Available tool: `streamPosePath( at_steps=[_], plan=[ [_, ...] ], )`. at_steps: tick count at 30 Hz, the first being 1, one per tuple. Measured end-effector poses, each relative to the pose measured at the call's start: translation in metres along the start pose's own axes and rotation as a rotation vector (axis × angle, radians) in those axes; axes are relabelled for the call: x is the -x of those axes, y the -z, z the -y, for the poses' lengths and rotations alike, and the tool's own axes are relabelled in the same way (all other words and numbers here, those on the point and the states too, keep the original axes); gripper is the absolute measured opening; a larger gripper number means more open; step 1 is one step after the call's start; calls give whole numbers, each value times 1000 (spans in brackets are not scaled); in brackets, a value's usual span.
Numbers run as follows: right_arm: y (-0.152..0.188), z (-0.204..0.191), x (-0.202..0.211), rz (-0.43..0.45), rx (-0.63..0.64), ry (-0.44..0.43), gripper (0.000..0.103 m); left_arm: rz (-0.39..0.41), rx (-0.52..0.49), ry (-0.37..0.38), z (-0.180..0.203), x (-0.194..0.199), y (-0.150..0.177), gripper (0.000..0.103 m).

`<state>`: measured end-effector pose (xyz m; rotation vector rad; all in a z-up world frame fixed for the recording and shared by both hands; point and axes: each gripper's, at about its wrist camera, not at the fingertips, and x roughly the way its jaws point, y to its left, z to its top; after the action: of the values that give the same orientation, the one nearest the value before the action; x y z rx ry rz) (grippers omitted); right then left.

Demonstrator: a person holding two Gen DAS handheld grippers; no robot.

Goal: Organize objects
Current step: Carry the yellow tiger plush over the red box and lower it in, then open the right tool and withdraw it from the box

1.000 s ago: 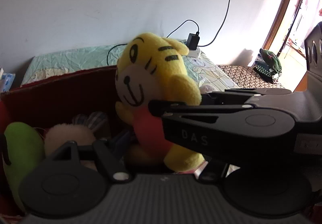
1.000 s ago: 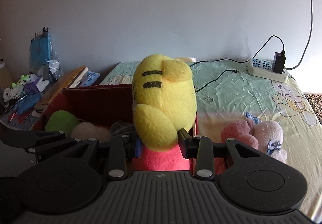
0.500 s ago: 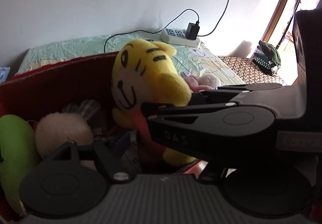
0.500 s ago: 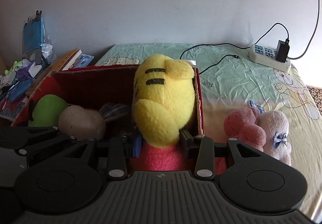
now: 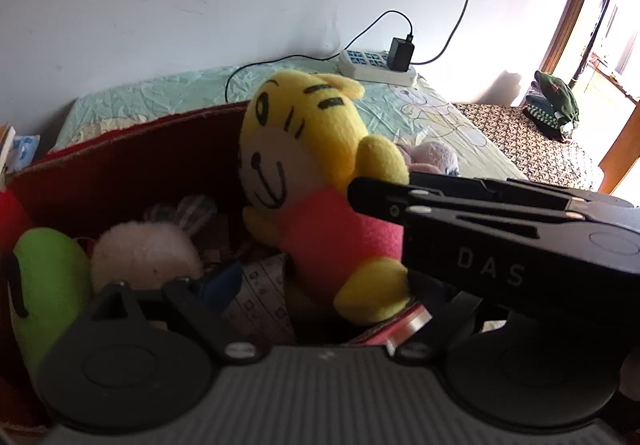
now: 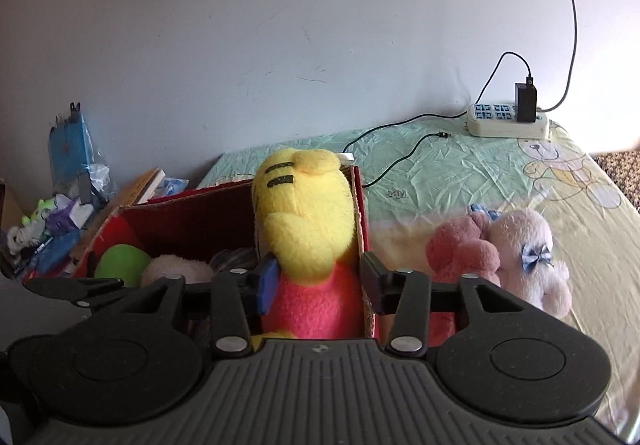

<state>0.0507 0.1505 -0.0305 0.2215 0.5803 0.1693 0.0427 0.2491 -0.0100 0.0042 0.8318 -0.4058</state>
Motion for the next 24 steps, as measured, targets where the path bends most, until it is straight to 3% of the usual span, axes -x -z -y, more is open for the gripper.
streamPosePath(
  at_steps=[6,16,24],
  plan=[
    [9,10,1,-37,-146,-68,31,-13,-26,-77,10,5,-4,92],
    [14,7,24,5,-110,-59,29,-13,-108,-193,30,22,-1,95],
    [19,6,46,31,-102,-58,30,-55,-103,-242,36,29,3,95]
  ],
)
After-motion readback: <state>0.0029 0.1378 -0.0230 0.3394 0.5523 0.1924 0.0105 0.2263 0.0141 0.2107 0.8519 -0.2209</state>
